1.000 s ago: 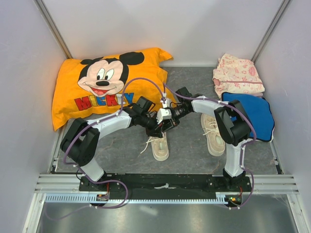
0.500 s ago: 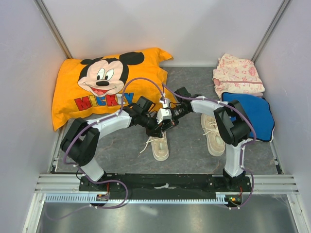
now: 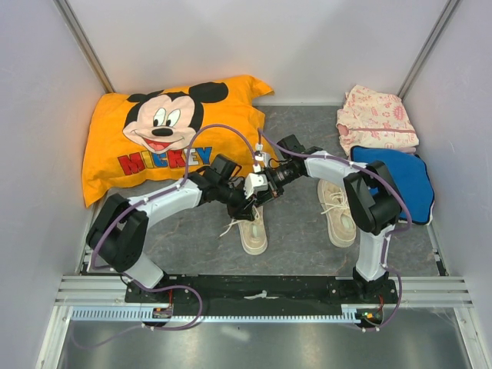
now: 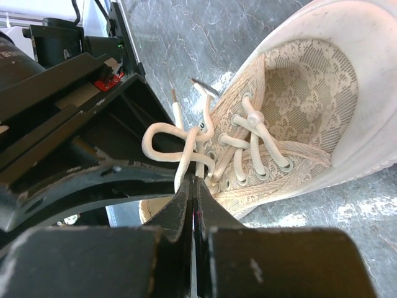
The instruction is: Tie the shoes
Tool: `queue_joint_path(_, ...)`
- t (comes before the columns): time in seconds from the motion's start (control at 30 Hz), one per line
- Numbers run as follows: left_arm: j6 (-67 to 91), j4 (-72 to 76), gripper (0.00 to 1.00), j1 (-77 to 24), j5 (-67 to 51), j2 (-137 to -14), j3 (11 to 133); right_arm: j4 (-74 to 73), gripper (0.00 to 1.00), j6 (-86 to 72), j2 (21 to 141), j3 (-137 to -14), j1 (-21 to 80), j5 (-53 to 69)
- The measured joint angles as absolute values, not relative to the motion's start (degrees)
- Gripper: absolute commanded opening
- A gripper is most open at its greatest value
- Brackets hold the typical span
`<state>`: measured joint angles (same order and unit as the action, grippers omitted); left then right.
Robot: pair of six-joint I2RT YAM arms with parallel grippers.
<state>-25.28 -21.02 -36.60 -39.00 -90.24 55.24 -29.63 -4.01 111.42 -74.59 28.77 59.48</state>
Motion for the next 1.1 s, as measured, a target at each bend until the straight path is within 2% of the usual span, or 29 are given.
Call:
queue_joint_path(0.13,-25.3,-20.9,0.42,-36.3,-38.8,-89.2,54.6,-29.6,0.0,-3.6,111.1,-74.6,28.5,58.7)
queue_joint_path(0.3,-25.4,-20.8,0.42,-35.4,-37.9,-86.1,52.8,-29.6,0.0,-3.0,110.0,-74.5,28.2,57.8)
queue_joint_path(0.37,-25.6,-20.8,0.38,-35.1,-37.7,-85.1,52.0,-29.6,0.0,-2.9,109.6,-74.4,28.1,57.7)
queue_joint_path(0.47,-26.0,-20.7,0.31,-35.0,-37.6,-84.4,51.1,-29.6,0.06,-2.8,109.5,-74.4,28.1,57.9)
queue_joint_path(0.6,-26.2,-19.9,0.27,-35.0,-37.6,-84.8,51.0,-29.6,0.13,-2.9,109.6,-74.4,28.1,58.2)
queue_joint_path(0.87,-26.2,-18.8,0.11,-35.0,-37.8,-87.0,51.7,-29.6,0.12,-3.2,109.7,-74.4,28.1,58.2)
queue_joint_path(1.1,-26.2,-18.6,0.05,-35.0,-39.0,-87.0,52.4,-29.6,0.11,-3.3,110.8,-74.4,28.1,58.2)
